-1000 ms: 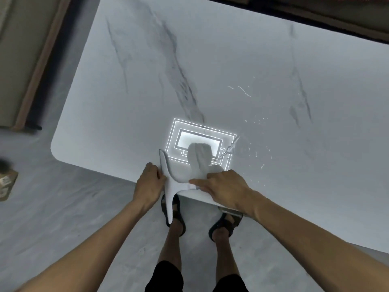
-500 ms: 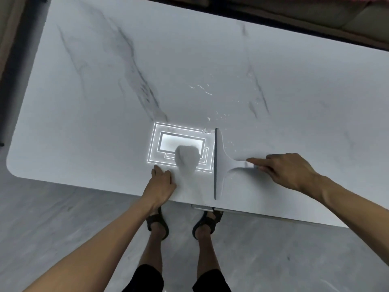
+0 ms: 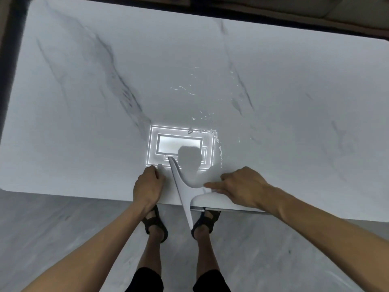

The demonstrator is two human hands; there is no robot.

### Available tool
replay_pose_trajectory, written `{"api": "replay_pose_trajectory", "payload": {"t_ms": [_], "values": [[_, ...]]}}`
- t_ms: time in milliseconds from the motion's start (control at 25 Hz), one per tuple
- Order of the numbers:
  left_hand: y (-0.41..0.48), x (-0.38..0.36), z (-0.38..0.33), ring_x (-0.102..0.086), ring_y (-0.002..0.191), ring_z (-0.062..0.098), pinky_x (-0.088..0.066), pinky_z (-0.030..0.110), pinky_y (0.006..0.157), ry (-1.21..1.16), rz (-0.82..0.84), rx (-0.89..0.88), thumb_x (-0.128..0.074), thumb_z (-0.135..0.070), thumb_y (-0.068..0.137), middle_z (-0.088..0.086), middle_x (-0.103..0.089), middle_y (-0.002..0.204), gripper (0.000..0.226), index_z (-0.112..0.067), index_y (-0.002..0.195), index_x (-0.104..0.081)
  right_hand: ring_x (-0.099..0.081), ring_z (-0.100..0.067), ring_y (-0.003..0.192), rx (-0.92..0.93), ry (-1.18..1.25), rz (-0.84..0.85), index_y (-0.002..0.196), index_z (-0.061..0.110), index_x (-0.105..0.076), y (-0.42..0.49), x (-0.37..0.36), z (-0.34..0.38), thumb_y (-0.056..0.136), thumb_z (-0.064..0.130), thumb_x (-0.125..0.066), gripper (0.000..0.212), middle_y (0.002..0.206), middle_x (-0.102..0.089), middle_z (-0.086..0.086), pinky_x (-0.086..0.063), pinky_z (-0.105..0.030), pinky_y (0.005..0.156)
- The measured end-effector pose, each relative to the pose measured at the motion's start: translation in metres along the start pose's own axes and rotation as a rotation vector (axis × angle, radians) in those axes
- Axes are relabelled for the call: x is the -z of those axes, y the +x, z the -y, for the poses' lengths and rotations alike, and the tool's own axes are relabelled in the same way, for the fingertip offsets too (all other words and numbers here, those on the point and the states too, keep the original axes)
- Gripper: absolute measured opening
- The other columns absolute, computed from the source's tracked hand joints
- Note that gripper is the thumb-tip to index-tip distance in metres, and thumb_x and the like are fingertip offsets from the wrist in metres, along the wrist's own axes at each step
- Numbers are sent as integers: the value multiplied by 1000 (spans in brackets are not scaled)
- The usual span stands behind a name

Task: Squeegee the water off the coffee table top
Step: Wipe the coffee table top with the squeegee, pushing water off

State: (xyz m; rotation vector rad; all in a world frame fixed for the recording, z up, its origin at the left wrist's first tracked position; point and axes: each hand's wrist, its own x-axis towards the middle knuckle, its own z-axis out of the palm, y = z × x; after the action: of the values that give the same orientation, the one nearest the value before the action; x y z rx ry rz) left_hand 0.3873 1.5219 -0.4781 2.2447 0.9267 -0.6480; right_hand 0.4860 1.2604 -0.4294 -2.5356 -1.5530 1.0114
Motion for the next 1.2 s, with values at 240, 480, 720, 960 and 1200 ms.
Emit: {"api": "replay_pose_trajectory", "payload": {"t_ms": [240,480,720,960,1200], "values": [[2,-23,-8,-47,81,25,-38,34,70,118,109,-63,-39,-17,95,11,-43,103,16,-10,82,-45,-63,-24,77,-47,-31,-35,139,53,-34,-25,-13,-43,101,45,-26,39,90,-60,6,-30,-29,56],[2,-28,-37,-48,81,28,-37,34,71,155,149,-51,-37,-15,97,10,-46,99,15,-10,84,-43,-65,-20,78,-247,-100,-49,137,58,-31,-84,11,-115,98,51,-22,40,89,-61,10,-31,-28,55],[-7,-9,-56,-49,63,20,-36,32,54,-48,2,-13,-39,-26,96,3,-54,71,25,-15,74,-43,-63,-20,72,-165,-146,-24,138,57,-29,-83,41,-105,98,52,-18,42,87,-61,10,-30,-27,54],[4,32,-14,-52,71,21,-36,32,58,-141,-184,176,-47,-22,92,3,-58,79,16,-9,86,-53,-58,-25,73,255,-155,105,144,44,-32,48,46,0,100,17,-40,53,94,-60,-2,-21,-29,52],[34,45,23,-47,61,23,-33,31,50,-84,-182,230,-45,-14,91,8,-52,69,26,-8,65,-44,-62,-28,81,301,-166,20,141,45,-38,130,46,20,97,14,-41,54,94,-62,-2,-31,-31,59]]}}
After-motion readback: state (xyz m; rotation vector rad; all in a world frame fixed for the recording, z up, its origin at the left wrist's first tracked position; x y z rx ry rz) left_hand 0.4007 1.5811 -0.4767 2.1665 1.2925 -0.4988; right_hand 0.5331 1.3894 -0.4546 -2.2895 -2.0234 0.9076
